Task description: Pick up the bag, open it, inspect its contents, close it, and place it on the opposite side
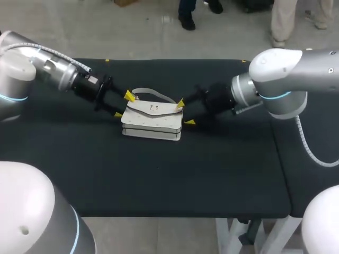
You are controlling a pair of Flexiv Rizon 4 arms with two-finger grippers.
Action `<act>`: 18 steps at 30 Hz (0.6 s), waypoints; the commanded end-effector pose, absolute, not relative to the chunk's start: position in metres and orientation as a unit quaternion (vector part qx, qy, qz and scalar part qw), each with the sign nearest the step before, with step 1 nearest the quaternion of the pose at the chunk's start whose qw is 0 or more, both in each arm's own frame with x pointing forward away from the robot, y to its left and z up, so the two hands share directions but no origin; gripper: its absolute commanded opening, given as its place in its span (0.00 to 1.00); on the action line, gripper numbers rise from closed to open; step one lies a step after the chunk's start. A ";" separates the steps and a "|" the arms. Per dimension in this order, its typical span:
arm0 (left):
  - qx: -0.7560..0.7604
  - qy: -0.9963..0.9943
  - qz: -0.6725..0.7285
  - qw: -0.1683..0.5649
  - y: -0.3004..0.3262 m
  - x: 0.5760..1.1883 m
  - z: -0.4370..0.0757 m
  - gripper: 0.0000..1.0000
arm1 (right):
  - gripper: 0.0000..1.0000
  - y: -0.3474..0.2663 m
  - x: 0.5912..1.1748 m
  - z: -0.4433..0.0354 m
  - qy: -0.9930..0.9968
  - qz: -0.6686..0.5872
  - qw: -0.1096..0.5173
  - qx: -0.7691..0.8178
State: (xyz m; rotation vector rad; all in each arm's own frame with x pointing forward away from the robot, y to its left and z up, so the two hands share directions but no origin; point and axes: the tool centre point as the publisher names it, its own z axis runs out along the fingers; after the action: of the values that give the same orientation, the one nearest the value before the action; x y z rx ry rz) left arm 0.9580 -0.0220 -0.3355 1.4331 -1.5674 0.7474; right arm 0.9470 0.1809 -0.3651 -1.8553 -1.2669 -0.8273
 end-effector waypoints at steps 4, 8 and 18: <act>0.598 -0.616 0.305 0.412 -0.024 0.944 -0.342 0.32 | 1.00 0.163 0.949 -0.354 -0.491 -0.317 0.333 -0.740; 0.607 -0.609 0.298 0.415 -0.023 0.944 -0.350 0.05 | 1.00 0.155 0.955 -0.352 -0.511 -0.306 0.328 -0.733; 0.619 -0.612 0.271 0.412 -0.017 0.947 -0.361 0.00 | 1.00 0.138 0.964 -0.345 -0.583 -0.274 0.341 -0.684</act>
State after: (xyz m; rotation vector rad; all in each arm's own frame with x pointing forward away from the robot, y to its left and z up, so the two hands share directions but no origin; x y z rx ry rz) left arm 0.9422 -0.0183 -0.3606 1.5593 -1.5313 0.7050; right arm 0.9529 0.1439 -0.3484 -1.8400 -1.5115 -0.7721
